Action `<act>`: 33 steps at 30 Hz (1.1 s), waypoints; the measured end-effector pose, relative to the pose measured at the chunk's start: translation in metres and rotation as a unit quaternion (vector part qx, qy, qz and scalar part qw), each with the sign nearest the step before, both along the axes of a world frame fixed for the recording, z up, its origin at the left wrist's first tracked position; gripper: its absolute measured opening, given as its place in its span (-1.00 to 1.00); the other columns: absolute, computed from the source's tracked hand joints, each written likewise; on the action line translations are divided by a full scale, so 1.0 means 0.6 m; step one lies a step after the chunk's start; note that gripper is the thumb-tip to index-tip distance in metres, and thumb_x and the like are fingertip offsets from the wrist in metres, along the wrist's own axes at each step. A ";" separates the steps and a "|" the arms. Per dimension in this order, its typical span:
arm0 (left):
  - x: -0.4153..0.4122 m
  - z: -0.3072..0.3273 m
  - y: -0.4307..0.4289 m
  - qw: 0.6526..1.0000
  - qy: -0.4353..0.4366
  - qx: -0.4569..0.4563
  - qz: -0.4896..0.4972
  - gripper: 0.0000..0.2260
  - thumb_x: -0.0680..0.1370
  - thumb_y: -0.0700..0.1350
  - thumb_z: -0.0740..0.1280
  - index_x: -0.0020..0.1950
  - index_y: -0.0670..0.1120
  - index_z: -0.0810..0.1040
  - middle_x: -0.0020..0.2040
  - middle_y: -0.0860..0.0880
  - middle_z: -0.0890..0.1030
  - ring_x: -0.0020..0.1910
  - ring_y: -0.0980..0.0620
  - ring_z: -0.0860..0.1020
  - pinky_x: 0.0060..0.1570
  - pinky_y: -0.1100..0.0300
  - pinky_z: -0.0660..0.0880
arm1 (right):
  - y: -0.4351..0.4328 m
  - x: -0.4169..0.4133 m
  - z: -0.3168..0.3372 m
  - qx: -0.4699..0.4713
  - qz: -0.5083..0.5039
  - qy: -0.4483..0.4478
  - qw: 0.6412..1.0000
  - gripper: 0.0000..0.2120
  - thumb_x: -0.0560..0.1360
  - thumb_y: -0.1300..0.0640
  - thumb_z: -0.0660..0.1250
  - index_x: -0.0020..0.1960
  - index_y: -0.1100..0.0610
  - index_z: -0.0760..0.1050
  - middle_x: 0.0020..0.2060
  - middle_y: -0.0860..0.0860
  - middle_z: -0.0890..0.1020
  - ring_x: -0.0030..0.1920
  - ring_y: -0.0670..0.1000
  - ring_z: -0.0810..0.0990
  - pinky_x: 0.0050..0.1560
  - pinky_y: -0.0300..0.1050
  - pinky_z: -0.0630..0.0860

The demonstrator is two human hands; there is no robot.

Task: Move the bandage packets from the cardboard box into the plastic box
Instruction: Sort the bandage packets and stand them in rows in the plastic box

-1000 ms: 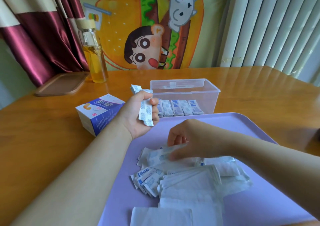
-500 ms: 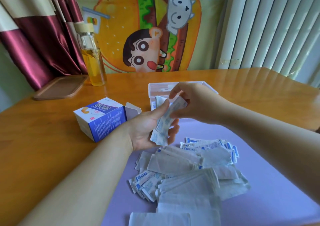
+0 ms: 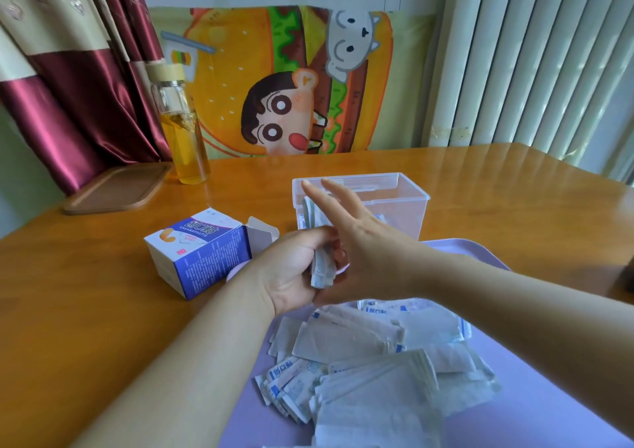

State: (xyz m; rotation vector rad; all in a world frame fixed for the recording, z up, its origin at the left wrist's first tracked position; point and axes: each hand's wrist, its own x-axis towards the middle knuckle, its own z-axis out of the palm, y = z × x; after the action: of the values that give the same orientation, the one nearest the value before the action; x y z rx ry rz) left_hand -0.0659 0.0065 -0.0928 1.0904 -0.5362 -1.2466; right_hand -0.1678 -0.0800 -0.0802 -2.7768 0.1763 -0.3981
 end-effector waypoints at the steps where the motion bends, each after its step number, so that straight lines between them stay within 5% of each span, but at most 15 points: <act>1: -0.001 0.001 0.001 1.000 -0.025 0.007 -0.006 -0.90 0.56 -0.17 0.22 -0.14 -0.12 0.48 -0.32 -0.04 0.44 -0.38 0.09 0.44 -0.44 0.29 0.46 | -0.005 0.003 0.003 0.000 0.005 -0.012 1.000 0.22 0.19 -0.04 0.60 0.49 -0.19 -0.24 0.49 -0.01 -0.06 0.40 0.09 0.28 0.22 -0.17 0.40; 5: -0.003 0.009 0.006 0.999 -0.051 0.003 -0.014 -0.85 0.57 -0.16 0.23 -0.19 -0.08 0.50 -0.37 0.00 0.46 -0.45 0.12 0.43 -0.40 0.25 0.42 | -0.022 0.009 0.015 -0.028 0.023 -0.045 0.998 0.04 0.24 0.04 0.57 0.51 -0.12 -0.01 0.40 -0.03 0.12 0.21 0.14 0.44 0.11 0.05 0.51; 14: -0.005 0.013 0.017 0.989 -0.141 0.033 -0.006 -0.77 0.60 -0.11 0.22 -0.26 -0.04 0.43 -0.45 0.07 0.38 -0.53 0.18 0.36 -0.51 0.33 0.27 | -0.006 0.009 0.040 -0.090 0.045 -0.028 0.995 -0.17 0.29 -0.04 0.54 0.46 -0.04 0.22 0.42 0.01 0.13 0.31 0.04 0.37 0.12 -0.21 0.42; 18: -0.001 0.021 0.021 0.981 -0.192 0.035 -0.003 -0.82 0.60 -0.13 0.23 -0.20 -0.04 0.47 -0.45 0.09 0.36 -0.51 0.16 0.22 -0.55 0.37 0.16 | -0.006 0.005 0.071 -0.086 0.042 -0.006 0.995 -0.30 0.32 -0.10 0.50 0.39 -0.07 0.34 0.32 -0.05 0.28 0.16 -0.07 0.45 0.05 -0.27 0.39; 21: 0.009 0.040 0.024 0.968 -0.245 0.035 -0.028 -0.89 0.56 -0.07 0.28 -0.12 -0.08 0.49 -0.46 0.09 0.27 -0.48 0.14 0.16 -0.54 0.37 0.13 | -0.020 0.012 0.116 0.074 0.050 -0.030 0.996 -0.37 0.37 0.07 0.49 0.39 -0.03 0.36 0.12 -0.19 0.46 0.02 -0.25 0.49 0.12 -0.24 0.47; 24: 0.030 0.064 0.014 0.968 -0.250 0.020 -0.029 -0.83 0.55 -0.04 0.26 -0.08 -0.13 0.52 -0.46 0.08 0.23 -0.50 0.17 0.15 -0.54 0.38 0.10 | -0.055 0.026 0.148 0.254 0.029 -0.065 0.965 -0.50 0.44 0.30 0.40 0.34 0.08 0.41 -0.17 -0.11 0.55 -0.19 -0.14 0.53 -0.04 -0.19 0.54; 28: 0.051 0.085 -0.009 0.966 -0.256 0.020 -0.015 -0.87 0.56 -0.10 0.28 -0.09 -0.15 0.54 -0.44 0.07 0.20 -0.52 0.18 0.14 -0.56 0.38 0.08 | -0.070 0.048 0.142 0.355 0.022 -0.022 0.934 -0.83 0.46 0.38 0.34 0.01 0.22 0.54 -0.15 0.15 0.59 -0.21 0.01 0.54 -0.16 -0.22 0.51; 31: 0.064 0.093 -0.030 0.962 -0.272 0.021 -0.014 -0.90 0.56 -0.14 0.28 -0.11 -0.14 0.53 -0.43 0.06 0.19 -0.52 0.18 0.14 -0.54 0.37 0.07 | -0.074 0.065 0.130 0.469 0.000 -0.046 0.882 -0.88 0.44 0.42 0.33 -0.04 0.31 0.53 -0.19 0.20 0.59 -0.26 0.04 0.56 -0.21 -0.19 0.54; 33: 0.073 0.093 -0.046 0.957 -0.290 0.025 -0.004 -0.94 0.56 -0.15 0.29 -0.08 -0.13 0.49 -0.45 0.07 0.20 -0.53 0.18 0.14 -0.56 0.38 0.09 | -0.083 0.078 0.124 0.487 -0.029 -0.069 0.870 -0.90 0.43 0.41 0.35 -0.06 0.31 0.54 -0.15 0.25 0.60 -0.18 0.09 0.56 -0.04 -0.08 0.57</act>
State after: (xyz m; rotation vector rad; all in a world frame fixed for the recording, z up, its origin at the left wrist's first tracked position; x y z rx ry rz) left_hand -0.0221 -0.0209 -0.0370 1.5066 -0.9541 -0.9387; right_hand -0.1208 -0.1296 -0.0059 -1.7402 0.3190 -0.3769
